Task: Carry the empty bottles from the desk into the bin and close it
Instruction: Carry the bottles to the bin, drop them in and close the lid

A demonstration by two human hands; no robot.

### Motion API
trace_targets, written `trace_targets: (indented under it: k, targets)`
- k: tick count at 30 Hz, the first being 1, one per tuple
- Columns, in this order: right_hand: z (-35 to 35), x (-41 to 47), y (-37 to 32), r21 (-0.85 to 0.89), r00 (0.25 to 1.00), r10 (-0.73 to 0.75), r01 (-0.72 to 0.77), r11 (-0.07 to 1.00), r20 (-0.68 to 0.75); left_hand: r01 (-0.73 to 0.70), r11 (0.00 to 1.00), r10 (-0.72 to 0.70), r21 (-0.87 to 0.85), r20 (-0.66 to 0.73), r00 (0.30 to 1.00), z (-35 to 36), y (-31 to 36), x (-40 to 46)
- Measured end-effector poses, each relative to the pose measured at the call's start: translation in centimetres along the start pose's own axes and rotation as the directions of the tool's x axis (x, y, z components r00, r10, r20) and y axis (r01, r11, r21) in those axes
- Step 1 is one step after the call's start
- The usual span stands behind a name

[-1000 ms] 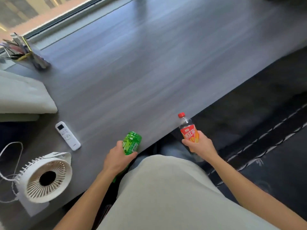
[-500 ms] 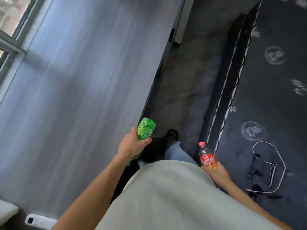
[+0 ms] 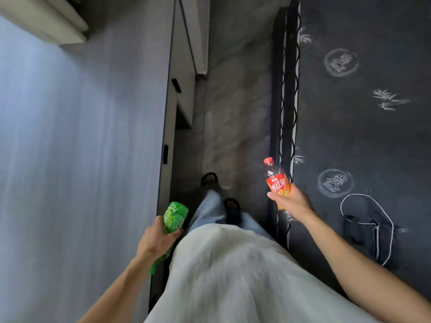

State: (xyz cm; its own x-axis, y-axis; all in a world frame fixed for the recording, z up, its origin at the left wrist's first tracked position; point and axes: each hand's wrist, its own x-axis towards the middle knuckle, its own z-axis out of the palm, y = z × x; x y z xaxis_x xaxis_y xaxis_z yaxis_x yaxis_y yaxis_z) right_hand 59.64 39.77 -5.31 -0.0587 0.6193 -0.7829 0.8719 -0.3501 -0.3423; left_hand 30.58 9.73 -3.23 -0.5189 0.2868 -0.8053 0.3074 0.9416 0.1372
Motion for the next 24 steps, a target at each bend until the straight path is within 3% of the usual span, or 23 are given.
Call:
trace_targets:
  k: [8,13,17,24]
  targets:
    - [-4.7,6.4,-9.8,-0.026,0.999,0.037,-0.038,0.999,-0.009,-0.01,1.0,0.01,-0.018,0.015,1.0,-8.3,9.9,9.1]
    - [-7.3,8.3,-11.9,0.027,0.991,0.125,-0.124,0.992,-0.05,-0.129,0.99,0.13,0.049,-0.022,0.991,-14.9,21.2,15.8]
    - [-9.6,10.0,-12.4,0.086,0.975,0.222,-0.222,0.971,0.003,-0.216,0.976,0.217,0.025,-0.052,0.975,-19.8,31.1,20.4]
    - [-15.2,16.2,-15.4,-0.002,0.969,0.246,-0.246,0.969,0.002,-0.284,0.956,0.289,0.077,-0.051,0.956,-25.6,45.6,26.5]
